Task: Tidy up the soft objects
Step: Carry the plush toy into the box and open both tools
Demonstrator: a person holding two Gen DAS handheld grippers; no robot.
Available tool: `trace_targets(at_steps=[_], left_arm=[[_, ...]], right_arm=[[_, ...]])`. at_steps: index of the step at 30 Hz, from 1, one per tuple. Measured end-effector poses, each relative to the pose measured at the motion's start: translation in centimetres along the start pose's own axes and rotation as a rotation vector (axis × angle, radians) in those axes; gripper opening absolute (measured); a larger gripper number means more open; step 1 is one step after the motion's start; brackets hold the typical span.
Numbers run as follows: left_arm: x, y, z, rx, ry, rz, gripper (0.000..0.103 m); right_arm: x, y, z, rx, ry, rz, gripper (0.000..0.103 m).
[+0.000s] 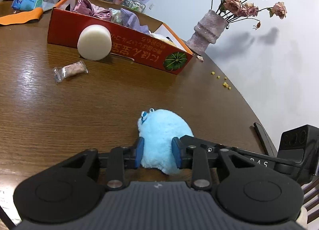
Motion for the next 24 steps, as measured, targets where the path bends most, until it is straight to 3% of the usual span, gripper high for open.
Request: trace_targets(at_steps=[4,7,13,16,18,22,24], left_arm=[[0.9,0.1,-2.4,0.038,-0.024,0.030,0.029],[1.6,0.2,-6.0,0.099,-0.069,0.054,0.029],[0.6,-3.8,-16.6,0.129,-0.079,0.054,0.029],[-2.1,-7.8,-21.2,0.049,0.017,-0.001,0.029],[-3.6,-9.9,-22.9,0.016,0.012,-0.030,0.029],[-7.3,-13.7,-25.0,-0.054,0.040,-0.162,0.027],[-8.7,-14.5,-25.4,-0.071,0.064,-0.175,0.029]], right_arm=[[-0.4,0.2,-1.8,0.046,0.014,0.012,0.042],[-1.3,0.7,-5.3,0.114,0.048,-0.011,0.042],[-2.6,-3.0,-16.2,0.187,0.140,0.005,0.042],[-2.0,-7.7,-21.1,0.132,0.120,-0.001,0.041],[-1.7,-11.5,-23.4,0.089,0.144,0.053,0.041],[-0.2,-18.6,-25.7,-0.038,0.126,0.100,0.035],[0.7,-21.2,-26.2,-0.091,0.078,0.103,0.035]])
Point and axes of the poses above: each gripper's, at about its wrist camera, not at the fingertips, and y roughly against the way its jaws point, x to its right, z to its underside, the point moved 5 cm from there along -y, roughly the way its jaws point, and after that the axes turned 1 degree about -x, right-handed, at the moved point
